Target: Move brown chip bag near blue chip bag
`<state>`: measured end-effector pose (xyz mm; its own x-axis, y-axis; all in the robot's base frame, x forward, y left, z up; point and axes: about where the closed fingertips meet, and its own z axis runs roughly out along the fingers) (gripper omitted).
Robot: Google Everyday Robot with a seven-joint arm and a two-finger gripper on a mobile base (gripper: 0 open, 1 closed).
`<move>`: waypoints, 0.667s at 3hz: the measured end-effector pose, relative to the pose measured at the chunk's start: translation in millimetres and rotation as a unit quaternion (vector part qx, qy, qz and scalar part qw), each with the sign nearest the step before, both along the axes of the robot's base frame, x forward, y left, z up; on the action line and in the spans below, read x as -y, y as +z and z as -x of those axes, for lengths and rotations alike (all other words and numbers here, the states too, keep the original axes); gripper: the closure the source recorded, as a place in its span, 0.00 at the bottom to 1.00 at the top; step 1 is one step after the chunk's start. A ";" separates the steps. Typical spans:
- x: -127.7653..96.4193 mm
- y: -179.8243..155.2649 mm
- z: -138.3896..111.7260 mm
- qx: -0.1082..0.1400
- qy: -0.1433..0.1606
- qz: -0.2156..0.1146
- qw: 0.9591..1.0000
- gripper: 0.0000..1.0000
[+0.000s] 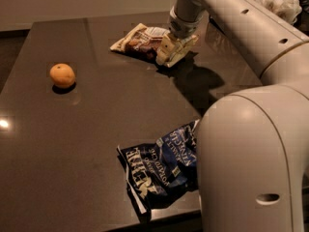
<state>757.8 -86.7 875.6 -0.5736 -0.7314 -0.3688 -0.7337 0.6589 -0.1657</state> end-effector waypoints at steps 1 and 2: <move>-8.0 11.6 20.3 -0.002 0.040 0.006 0.999 0.50; -9.8 24.0 45.7 0.005 0.067 -0.001 0.998 0.73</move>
Offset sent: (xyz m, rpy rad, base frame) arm -0.0829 0.0091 0.0432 0.0188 -0.0325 0.1974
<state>712.2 -76.9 899.6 -0.4669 -0.8009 -0.3750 -0.8139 0.5550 -0.1720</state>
